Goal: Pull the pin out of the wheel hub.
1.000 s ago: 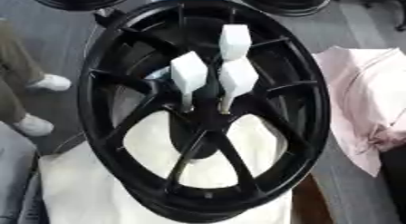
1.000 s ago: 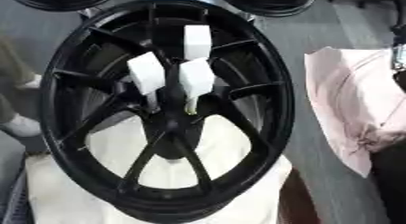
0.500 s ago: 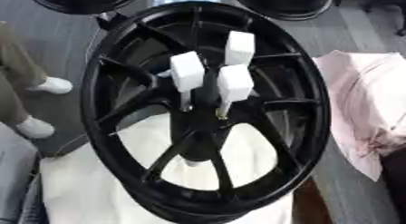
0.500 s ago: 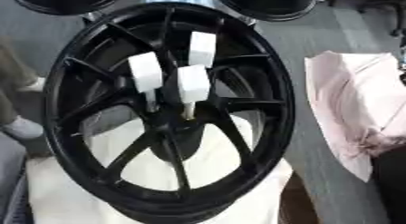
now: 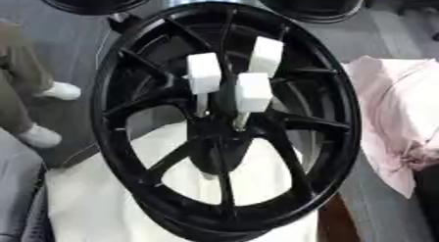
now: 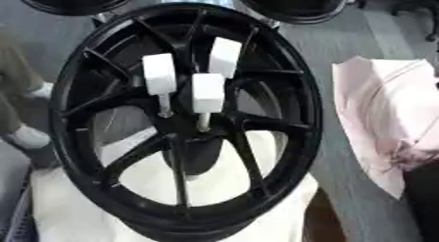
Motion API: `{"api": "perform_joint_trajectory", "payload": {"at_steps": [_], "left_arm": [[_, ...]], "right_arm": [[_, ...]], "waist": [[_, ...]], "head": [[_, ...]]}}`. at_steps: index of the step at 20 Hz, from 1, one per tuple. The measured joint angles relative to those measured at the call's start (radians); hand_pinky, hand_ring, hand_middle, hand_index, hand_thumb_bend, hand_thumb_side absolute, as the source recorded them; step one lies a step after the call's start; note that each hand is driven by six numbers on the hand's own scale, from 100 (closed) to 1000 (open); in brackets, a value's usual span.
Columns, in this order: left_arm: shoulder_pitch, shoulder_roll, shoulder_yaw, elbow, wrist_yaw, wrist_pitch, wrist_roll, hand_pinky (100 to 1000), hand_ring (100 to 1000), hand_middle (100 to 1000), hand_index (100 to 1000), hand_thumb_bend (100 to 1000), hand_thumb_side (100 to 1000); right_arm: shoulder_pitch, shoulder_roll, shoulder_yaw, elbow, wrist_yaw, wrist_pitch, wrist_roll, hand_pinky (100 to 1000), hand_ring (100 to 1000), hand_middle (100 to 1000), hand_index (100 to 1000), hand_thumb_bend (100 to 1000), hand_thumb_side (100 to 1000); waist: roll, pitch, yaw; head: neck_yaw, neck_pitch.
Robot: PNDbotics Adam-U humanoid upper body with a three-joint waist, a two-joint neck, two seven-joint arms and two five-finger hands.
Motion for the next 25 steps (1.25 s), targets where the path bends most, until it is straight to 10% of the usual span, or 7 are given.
{"api": "perform_joint_trajectory", "payload": {"at_steps": [2,4,8,9,11,18,25], "left_arm": [[-0.001,0.0,0.0,0.0,-0.004,-0.018,-0.003,716,752,703,862,152,1000],[-0.004,0.0,0.001,0.005,0.006,-0.022,0.007,719,768,727,873,398,1000],[-0.008,0.0,0.001,0.006,0.056,-0.004,0.039,653,718,667,805,100,968],[-0.009,0.0,0.001,0.005,0.081,-0.007,0.054,562,626,582,758,100,746],[-0.014,-0.002,0.006,-0.005,0.168,-0.041,0.106,477,541,497,690,100,679],[-0.035,-0.043,-0.004,-0.029,0.758,-0.374,0.29,502,568,522,713,174,737],[-0.06,-0.178,-0.019,-0.013,0.975,-0.372,0.239,512,581,534,728,235,833]], "right_arm": [[0.0,0.0,0.0,0.0,0.0,0.0,0.0,694,679,577,672,100,219],[0.0,0.0,0.0,0.0,0.0,0.0,0.0,694,678,576,672,100,220],[0.0,0.0,0.001,0.0,-0.001,0.0,0.0,694,678,575,672,100,217],[0.0,0.0,0.002,0.0,-0.002,0.0,0.0,694,678,576,672,100,215],[-0.001,-0.002,0.004,0.0,-0.003,0.0,0.0,694,678,575,672,100,213],[-0.003,-0.009,0.007,0.0,-0.011,-0.004,-0.004,694,677,575,672,100,208],[-0.014,-0.009,0.013,0.0,-0.026,-0.005,-0.003,694,677,575,672,100,211]], "waist": [[0.0,0.0,0.0],[0.0,0.0,0.001],[0.0,0.0,0.005],[0.0,-0.001,0.005],[0.0,-0.002,0.005],[-0.004,-0.003,0.008],[-0.016,-0.003,0.007]], "head": [[0.0,0.0],[0.001,-0.002],[0.004,-0.003],[0.004,-0.003],[0.004,-0.003],[0.008,-0.004],[0.012,-0.008]]}}
